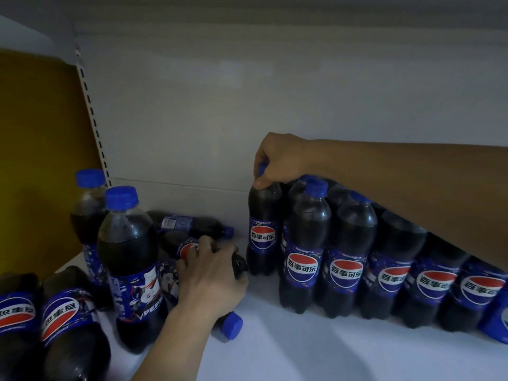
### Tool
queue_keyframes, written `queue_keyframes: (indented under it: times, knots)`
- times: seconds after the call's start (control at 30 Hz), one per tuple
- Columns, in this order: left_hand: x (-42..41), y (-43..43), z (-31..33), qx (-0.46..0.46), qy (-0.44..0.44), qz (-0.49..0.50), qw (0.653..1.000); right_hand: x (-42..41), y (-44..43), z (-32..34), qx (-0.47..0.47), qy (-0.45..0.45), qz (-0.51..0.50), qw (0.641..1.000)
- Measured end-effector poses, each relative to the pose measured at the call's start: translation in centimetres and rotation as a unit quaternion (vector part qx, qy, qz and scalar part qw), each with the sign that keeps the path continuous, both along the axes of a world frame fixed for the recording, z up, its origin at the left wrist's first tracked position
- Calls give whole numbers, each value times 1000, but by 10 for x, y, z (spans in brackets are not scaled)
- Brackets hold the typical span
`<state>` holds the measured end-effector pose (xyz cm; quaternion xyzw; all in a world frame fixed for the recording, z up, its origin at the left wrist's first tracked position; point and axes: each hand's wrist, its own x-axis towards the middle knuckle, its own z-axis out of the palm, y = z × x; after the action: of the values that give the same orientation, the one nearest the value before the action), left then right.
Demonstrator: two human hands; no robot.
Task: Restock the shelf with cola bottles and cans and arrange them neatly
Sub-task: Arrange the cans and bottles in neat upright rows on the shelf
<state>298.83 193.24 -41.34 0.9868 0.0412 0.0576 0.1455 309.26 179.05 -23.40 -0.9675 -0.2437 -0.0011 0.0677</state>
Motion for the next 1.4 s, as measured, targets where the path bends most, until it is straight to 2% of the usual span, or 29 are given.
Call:
queue_keyframes:
  times: [0.13,0.23,0.37,0.47,0.53,0.67,0.77,0.83,0.87,0.9,0.97,1.0,1.1,1.2,1.3,1.4]
  knots:
    - [6,-5,-2,44,65,-31,996,-3,3,3,-34,4,5,999]
    - [7,-5,-1,30,74,-54,995,-14,7,8,-80,-58,31,995]
    - [5,-2,-2,-20,6,-38,999,-28,22,-1,-22,-182,100,978]
    - [6,0,-8,-96,-77,-3,992,-33,36,-11,-41,-208,129,969]
    - [5,2,-8,-192,-179,14,965,-32,41,-14,-30,-216,130,967]
    - [-5,5,-1,-353,-327,36,876,-24,40,-10,55,-195,110,973]
    - [-11,5,1,-374,-386,22,843,-20,42,-6,101,-164,84,978]
    - [-14,0,5,-351,-428,-21,833,-18,48,-4,138,-135,63,979]
    - [-16,-3,8,-329,-444,-47,832,-19,51,-3,175,-93,53,979]
    - [-17,-5,12,-309,-451,-75,834,-21,55,-2,230,-25,46,972]
    - [-18,-8,19,-284,-454,-123,836,-29,63,2,355,111,46,927]
    - [-18,-8,22,-269,-456,-143,836,-32,66,6,404,135,51,903]
    - [-20,-11,23,-194,-455,-200,846,-31,67,26,496,121,48,859]
    - [-22,-18,19,-142,-440,-249,851,-25,55,45,493,89,40,864]
    - [-21,-25,14,-244,-379,-264,853,-20,39,42,482,56,48,873]
    - [-11,-23,4,-407,-330,-138,840,-19,26,36,494,24,51,868]
